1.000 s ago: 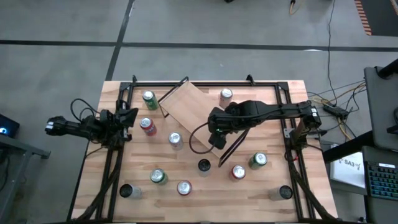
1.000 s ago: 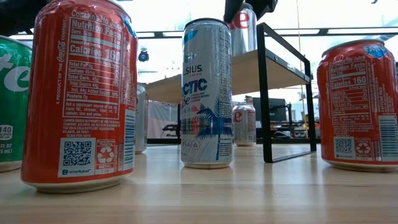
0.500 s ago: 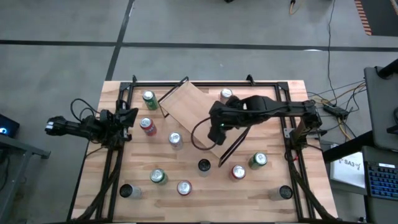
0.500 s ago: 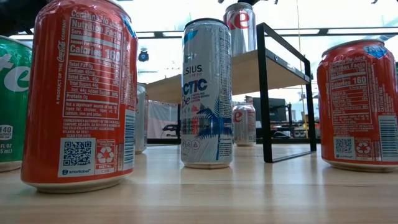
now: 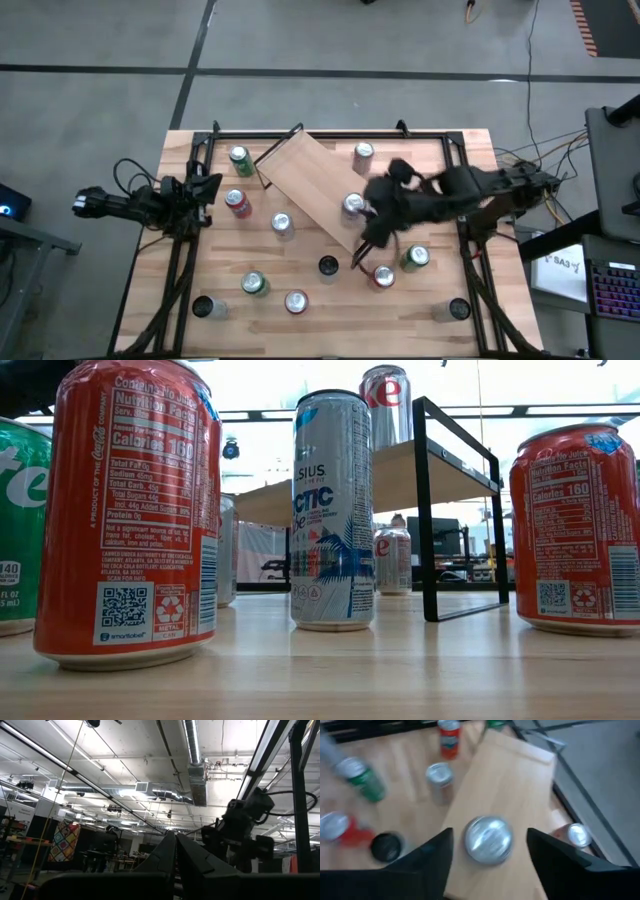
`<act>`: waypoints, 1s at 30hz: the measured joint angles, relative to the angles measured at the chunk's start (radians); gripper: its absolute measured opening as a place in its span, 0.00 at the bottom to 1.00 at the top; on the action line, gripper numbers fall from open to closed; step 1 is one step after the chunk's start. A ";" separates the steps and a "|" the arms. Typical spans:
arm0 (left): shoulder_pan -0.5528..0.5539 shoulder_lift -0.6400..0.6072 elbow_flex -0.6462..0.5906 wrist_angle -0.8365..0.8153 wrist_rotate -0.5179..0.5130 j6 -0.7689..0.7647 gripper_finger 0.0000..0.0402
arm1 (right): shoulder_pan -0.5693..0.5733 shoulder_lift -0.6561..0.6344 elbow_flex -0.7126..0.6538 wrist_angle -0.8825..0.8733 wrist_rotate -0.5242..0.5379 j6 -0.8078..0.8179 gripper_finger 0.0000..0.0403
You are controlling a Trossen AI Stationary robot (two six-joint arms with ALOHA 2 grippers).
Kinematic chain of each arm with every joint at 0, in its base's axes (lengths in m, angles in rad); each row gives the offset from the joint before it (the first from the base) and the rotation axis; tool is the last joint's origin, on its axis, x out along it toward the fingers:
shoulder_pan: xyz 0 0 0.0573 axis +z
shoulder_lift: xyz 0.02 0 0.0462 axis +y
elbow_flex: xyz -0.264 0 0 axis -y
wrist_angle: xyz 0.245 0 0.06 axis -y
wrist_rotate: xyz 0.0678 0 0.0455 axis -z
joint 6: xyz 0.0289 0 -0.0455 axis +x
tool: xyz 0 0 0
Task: Place canned beverage on shelf
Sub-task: Put the middle right silver soda can on the shelf
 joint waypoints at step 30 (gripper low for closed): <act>0.000 0.002 0.000 -0.010 0.001 -0.007 0.00 | 0.049 -0.242 -0.761 0.480 0.077 0.173 0.02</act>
